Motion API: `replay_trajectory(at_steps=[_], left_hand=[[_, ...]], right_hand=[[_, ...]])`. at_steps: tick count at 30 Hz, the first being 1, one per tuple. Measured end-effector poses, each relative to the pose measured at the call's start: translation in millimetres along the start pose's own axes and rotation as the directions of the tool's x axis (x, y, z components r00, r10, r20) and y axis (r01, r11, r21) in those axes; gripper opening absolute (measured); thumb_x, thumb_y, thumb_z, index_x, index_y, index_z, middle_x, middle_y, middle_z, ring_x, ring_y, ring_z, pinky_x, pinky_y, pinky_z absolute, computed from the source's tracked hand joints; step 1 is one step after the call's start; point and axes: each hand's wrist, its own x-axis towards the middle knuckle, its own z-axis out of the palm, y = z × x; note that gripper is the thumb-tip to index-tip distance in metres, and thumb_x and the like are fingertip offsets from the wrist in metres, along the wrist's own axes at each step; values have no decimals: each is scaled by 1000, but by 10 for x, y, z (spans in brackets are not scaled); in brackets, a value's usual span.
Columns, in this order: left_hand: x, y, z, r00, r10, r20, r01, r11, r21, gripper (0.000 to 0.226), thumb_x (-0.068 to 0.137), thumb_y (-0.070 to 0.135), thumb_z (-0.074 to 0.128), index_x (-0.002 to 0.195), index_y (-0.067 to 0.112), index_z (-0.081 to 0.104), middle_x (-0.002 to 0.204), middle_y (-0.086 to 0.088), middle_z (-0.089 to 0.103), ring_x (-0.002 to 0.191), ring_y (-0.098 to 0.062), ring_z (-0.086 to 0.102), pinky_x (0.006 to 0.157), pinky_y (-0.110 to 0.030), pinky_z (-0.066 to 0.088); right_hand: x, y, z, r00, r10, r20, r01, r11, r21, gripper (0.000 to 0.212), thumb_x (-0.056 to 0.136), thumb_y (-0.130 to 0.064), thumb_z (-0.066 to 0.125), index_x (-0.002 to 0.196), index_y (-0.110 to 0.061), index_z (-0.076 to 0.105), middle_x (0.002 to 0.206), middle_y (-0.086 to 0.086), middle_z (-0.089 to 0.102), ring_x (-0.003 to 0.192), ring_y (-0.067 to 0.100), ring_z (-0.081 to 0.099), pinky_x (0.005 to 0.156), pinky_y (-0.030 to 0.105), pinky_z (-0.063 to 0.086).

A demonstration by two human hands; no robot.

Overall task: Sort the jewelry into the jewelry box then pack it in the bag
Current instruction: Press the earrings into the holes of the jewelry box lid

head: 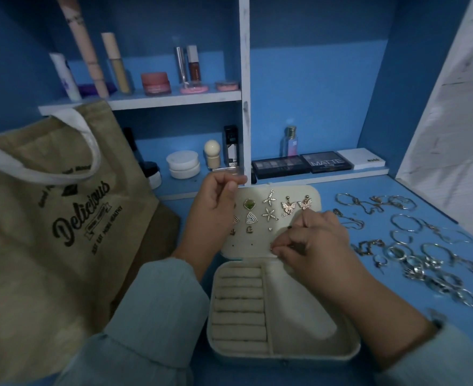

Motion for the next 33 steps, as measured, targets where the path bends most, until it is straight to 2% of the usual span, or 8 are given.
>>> replay_trajectory(at_steps=[2, 5, 9, 12, 19, 30, 33], left_hand=[[-6, -22, 7, 1000, 10, -26, -10, 1000, -19, 21, 98, 15, 43, 88, 33, 50, 105, 14, 64, 86, 1, 57, 77, -16, 45], [-20, -40, 19, 999, 6, -47, -9, 998, -66, 11, 93, 24, 44, 88, 32, 50, 107, 9, 65, 94, -6, 60, 82, -23, 48], [-52, -13, 31, 997, 18, -70, -24, 997, -77, 20, 98, 12, 42, 88, 27, 49, 101, 15, 64, 78, 4, 56, 70, -12, 45], [-65, 0, 38, 998, 22, -66, -28, 995, -95, 20, 98, 11, 40, 90, 27, 49, 102, 13, 63, 82, 8, 59, 69, -9, 45], [-73, -11, 34, 998, 27, -60, -33, 995, -99, 20, 98, 11, 40, 91, 28, 50, 104, 9, 63, 86, 6, 60, 71, -10, 46], [-78, -10, 33, 998, 30, -61, -37, 992, -122, 19, 98, 11, 41, 92, 26, 49, 103, 9, 64, 89, -1, 61, 76, -17, 49], [-78, 5, 32, 998, 29, -59, -36, 992, -124, 19, 97, 10, 40, 91, 25, 49, 103, 8, 64, 91, -1, 61, 78, -17, 49]], right_hand=[[-2, -10, -9, 1000, 10, 5, -10, 1000, 1, 6, 72, -27, 77, 72, -32, 73, 73, -14, 46, 82, 10, 34, 74, 35, 34], [-1, -31, -30, 998, 51, 21, -51, 999, 14, 5, 74, -32, 74, 70, -31, 72, 75, -12, 47, 84, 8, 34, 78, 32, 31], [-10, -60, -52, 994, 96, 53, -97, 995, 12, 9, 76, -38, 70, 70, -32, 71, 78, -12, 48, 87, 7, 32, 77, 30, 25], [-14, -71, -48, 991, 122, 56, -122, 993, -10, 12, 77, -40, 69, 69, -32, 70, 79, -13, 46, 87, 6, 30, 73, 28, 18], [-10, -86, -51, 990, 123, 72, -122, 992, -20, 10, 78, -39, 68, 72, -32, 71, 81, -15, 44, 90, 6, 29, 69, 28, 13], [-12, -83, 22, 993, 111, -50, -118, 980, -162, 14, 75, -41, 69, 72, -30, 62, 85, -13, 44, 90, 9, 26, 76, 29, 17], [-6, -102, 30, 985, 83, -152, -118, 963, -242, 25, 66, -42, 75, 77, -28, 57, 86, -9, 45, 88, 15, 33, 75, 32, 21]])
